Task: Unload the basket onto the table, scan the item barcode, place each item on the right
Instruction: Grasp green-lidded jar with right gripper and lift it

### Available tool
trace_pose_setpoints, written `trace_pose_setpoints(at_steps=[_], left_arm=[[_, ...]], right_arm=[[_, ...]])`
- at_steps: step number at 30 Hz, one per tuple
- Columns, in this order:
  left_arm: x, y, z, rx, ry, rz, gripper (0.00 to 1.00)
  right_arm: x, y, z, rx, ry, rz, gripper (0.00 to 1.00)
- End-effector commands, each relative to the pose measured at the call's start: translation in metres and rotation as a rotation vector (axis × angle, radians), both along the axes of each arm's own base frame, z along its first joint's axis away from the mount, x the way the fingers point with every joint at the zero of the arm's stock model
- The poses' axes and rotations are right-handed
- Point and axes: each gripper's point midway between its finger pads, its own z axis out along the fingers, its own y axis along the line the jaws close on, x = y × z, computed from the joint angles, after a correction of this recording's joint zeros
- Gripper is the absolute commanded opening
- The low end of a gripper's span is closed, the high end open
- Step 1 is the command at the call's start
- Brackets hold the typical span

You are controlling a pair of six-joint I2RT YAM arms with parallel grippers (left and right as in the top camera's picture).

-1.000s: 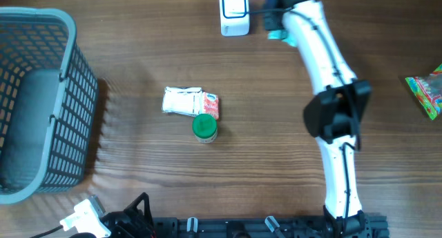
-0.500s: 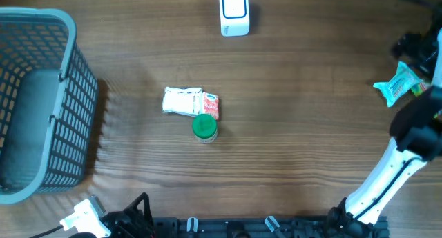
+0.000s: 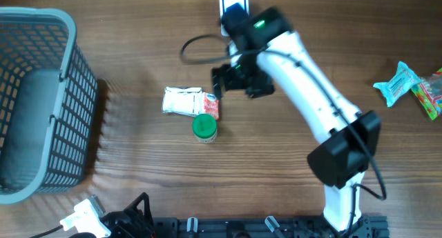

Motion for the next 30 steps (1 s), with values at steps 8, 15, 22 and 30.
trace_pose_setpoints(at_steps=[8, 15, 22, 30], left_arm=[[-0.002, -0.002, -0.003, -0.011, 0.011, -0.007, 1.0], [-0.002, -0.002, -0.003, -0.011, 0.011, -0.007, 1.0], [-0.002, -0.002, -0.003, -0.011, 0.011, -0.007, 1.0], [-0.002, -0.002, -0.003, -0.011, 0.011, -0.007, 1.0]], right_arm=[[-0.04, 0.056, -0.082, -0.068, -0.046, 0.079, 1.0], [-0.032, 0.076, -0.095, -0.006, -0.07, -0.029, 1.0], [-0.041, 0.073, -0.152, -0.109, 0.017, -0.07, 1.0], [-0.055, 0.074, -0.177, -0.11, 0.126, -0.072, 0.65]])
